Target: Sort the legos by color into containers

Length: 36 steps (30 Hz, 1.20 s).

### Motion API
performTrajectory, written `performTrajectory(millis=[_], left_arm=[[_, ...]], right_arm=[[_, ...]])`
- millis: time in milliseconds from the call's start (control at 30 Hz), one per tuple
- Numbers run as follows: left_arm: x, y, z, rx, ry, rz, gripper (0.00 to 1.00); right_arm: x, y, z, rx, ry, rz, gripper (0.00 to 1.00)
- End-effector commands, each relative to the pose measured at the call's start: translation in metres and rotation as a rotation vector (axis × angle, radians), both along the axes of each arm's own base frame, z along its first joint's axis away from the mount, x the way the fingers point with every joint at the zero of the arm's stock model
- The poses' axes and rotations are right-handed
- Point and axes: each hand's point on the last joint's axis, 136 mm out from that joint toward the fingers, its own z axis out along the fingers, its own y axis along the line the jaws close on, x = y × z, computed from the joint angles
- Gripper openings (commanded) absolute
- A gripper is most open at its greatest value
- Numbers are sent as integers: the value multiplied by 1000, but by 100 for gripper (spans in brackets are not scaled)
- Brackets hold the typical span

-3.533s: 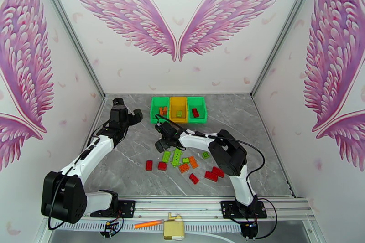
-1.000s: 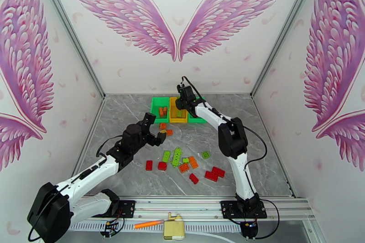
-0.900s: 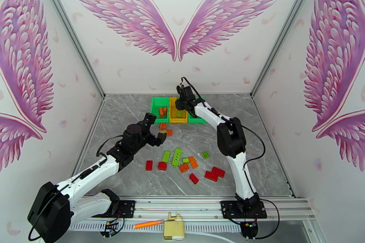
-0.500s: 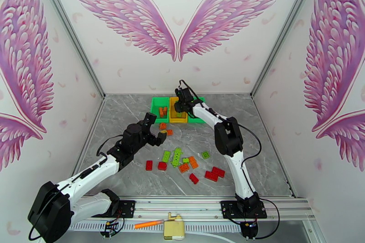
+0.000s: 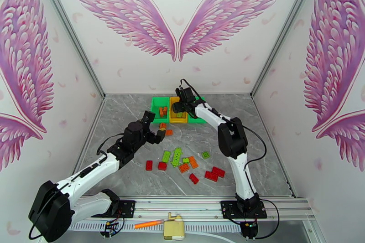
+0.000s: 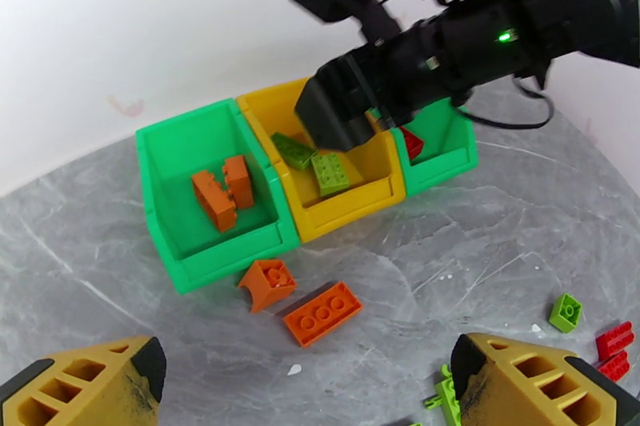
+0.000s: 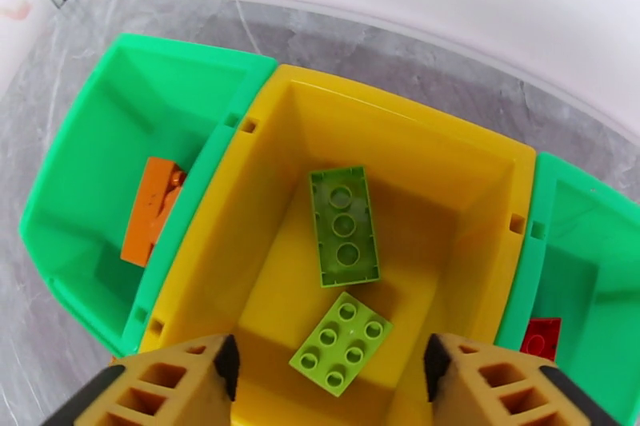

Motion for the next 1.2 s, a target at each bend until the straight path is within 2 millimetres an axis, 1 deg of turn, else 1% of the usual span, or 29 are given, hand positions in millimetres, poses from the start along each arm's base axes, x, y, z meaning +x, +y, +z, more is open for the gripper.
performTrajectory(millis=[0, 133, 267, 367, 500, 667, 800, 967, 1167], left_arm=[[-2, 13, -14, 29, 90, 111, 99], [-16, 24, -35, 90, 201, 191, 99], [-39, 34, -57, 71, 345, 293, 99], [-59, 32, -74, 41, 448, 323, 99], [-84, 28, -95, 41, 553, 352, 94], [-111, 26, -118, 72, 662, 361, 88], [-123, 32, -134, 88, 709, 384, 82], [-128, 39, -155, 149, 763, 397, 75], [-130, 39, -173, 186, 801, 408, 67]], right_arm=[[-6, 4, 56, 94, -125, 43, 78], [-25, 4, 70, 146, -183, 91, 88], [-46, 4, 78, 192, -224, 143, 93], [-63, 5, 81, 219, -241, 187, 99], [-78, 7, 81, 251, -245, 225, 99], [-84, 4, 73, 243, -231, 228, 99], [-84, 1, 66, 227, -227, 218, 99], [-84, 1, 61, 230, -215, 213, 99], [-85, -3, 62, 212, -220, 205, 99]])
